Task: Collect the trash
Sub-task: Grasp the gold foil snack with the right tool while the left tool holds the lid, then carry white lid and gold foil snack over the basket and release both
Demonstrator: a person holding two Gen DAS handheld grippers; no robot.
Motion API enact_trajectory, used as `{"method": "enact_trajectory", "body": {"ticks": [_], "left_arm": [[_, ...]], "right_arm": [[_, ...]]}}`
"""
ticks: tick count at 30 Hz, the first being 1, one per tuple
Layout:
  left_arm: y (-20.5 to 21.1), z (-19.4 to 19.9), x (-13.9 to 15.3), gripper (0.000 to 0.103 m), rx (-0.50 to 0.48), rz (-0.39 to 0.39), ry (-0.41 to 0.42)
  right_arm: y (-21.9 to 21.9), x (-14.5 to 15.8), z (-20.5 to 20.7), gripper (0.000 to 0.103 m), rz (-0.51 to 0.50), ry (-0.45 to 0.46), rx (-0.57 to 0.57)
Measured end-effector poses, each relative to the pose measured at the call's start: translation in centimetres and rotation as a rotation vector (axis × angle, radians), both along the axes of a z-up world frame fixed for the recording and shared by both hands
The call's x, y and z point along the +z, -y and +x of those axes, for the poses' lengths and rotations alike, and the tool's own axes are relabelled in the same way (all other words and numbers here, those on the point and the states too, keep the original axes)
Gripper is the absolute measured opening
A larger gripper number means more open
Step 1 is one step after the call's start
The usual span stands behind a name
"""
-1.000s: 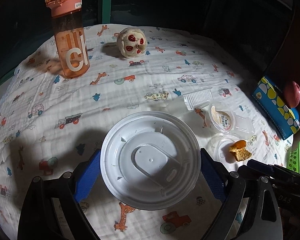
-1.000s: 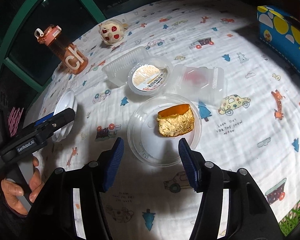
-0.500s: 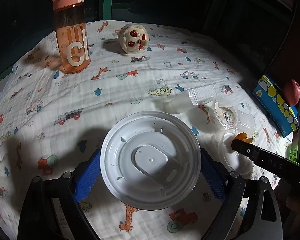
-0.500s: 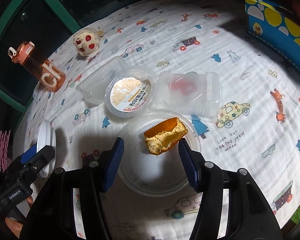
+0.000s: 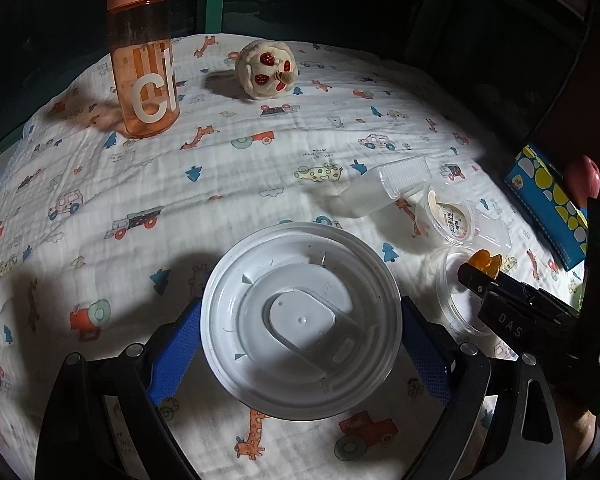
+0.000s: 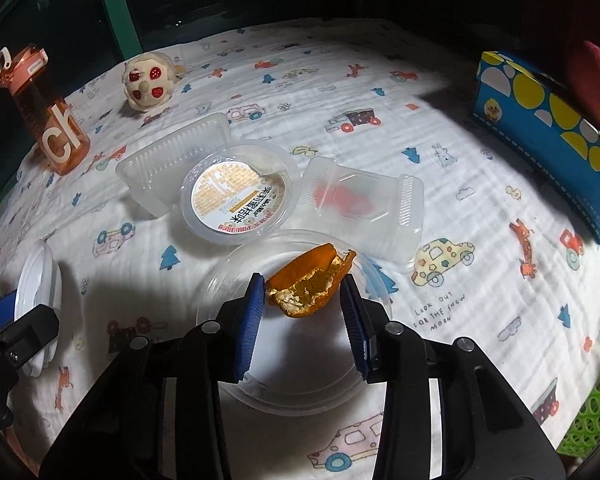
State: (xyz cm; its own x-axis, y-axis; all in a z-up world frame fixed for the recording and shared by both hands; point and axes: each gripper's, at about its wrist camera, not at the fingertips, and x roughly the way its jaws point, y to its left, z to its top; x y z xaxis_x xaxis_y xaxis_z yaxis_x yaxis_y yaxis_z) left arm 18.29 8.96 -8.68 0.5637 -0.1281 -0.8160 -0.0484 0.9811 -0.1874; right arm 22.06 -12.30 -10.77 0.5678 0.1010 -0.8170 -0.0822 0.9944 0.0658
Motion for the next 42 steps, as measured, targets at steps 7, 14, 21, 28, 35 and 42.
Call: {"method": "enact_trajectory", "body": {"ticks": [7, 14, 21, 28, 35, 42], "left_arm": [[0.5, -0.4, 1.1, 0.09, -0.01, 0.007, 0.021], [2.6, -1.2, 2.7, 0.09, -0.045, 0.014, 0.049], [6.2, -2.0, 4.5, 0.09, -0.109, 0.009, 0.08], [11.2, -2.8, 5.7, 0.09, -0.188, 0.0, 0.096], [16.4, -3.5, 6.9, 0.09, -0.266, -0.002, 0.108], [22.0, -4.1, 8.0, 0.09, -0.355, 0.003, 0.122]], "right_arm": [[1.0, 1.7, -2.2, 0.032, 0.081, 0.02, 0.053], [2.9, 4.2, -4.7, 0.031, 0.142, 0.053, 0.075], [6.6, 6.5, -7.8, 0.031, 0.163, 0.094, 0.048], [11.8, 8.0, -10.8, 0.031, 0.16, 0.121, -0.013], [16.6, 8.9, -13.1, 0.031, 0.146, 0.146, -0.079], [22.0, 9.4, -15.4, 0.031, 0.122, 0.168, -0.157]]}}
